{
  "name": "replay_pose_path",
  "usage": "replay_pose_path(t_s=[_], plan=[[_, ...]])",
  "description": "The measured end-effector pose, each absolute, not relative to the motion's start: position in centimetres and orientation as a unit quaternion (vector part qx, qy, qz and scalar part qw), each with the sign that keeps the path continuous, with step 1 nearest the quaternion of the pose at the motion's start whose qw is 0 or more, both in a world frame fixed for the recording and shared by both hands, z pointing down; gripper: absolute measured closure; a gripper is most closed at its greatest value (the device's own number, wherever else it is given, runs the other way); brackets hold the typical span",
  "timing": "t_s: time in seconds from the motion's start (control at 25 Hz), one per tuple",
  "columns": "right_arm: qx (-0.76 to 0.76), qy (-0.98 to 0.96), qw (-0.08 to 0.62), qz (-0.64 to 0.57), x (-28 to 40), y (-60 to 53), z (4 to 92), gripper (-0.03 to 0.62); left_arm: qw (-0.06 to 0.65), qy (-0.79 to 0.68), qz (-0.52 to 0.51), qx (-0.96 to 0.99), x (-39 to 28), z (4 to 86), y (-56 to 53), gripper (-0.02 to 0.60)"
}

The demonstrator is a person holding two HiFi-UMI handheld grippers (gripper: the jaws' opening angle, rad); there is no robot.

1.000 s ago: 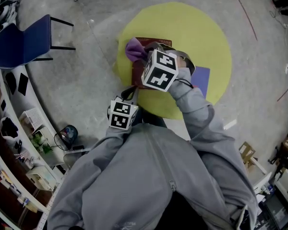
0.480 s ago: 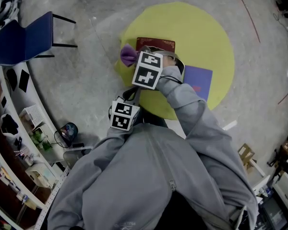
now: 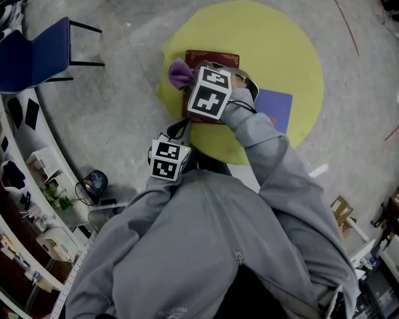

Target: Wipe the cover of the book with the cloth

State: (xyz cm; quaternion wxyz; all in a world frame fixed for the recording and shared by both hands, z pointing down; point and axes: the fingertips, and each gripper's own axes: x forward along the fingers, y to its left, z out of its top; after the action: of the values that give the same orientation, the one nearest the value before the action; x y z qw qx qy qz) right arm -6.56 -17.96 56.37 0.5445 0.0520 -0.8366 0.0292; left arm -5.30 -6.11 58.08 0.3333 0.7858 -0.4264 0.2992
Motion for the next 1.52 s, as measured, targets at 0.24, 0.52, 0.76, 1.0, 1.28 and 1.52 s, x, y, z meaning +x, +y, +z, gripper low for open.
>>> replay_pose_path(t_s=[0.24,0.52,0.76,1.0,1.28,1.52], plan=[[0.061,-0.832,0.55,0.037,-4.1,-18.2,56.4,0.503,0.327,-0.428,0.3,0.787,-5.2,58.0,-6.0,0.563],[0.077,-0.822,0.563,0.041,-0.9,-18.2,56.6,0.503,0.324,-0.433,0.298,0.787,-5.2,58.0,-5.9,0.563],[0.097,-0.814,0.57,0.052,1.7,-18.3,56.8,0.503,0.322,-0.434,0.297,0.787,-5.4,58.0,-5.9,0.563],[0.113,-0.808,0.575,0.058,3.7,-18.2,56.8,0.503,0.319,-0.434,0.298,0.788,-5.3,58.0,-5.8,0.563],[0.135,-0.801,0.579,0.073,5.6,-18.2,56.8,0.503,0.318,-0.431,0.3,0.789,-5.3,58.0,-5.8,0.563],[0.153,-0.791,0.586,0.086,7.5,-18.2,57.1,0.503,0.315,-0.426,0.304,0.792,-5.2,58.0,-5.8,0.563]])
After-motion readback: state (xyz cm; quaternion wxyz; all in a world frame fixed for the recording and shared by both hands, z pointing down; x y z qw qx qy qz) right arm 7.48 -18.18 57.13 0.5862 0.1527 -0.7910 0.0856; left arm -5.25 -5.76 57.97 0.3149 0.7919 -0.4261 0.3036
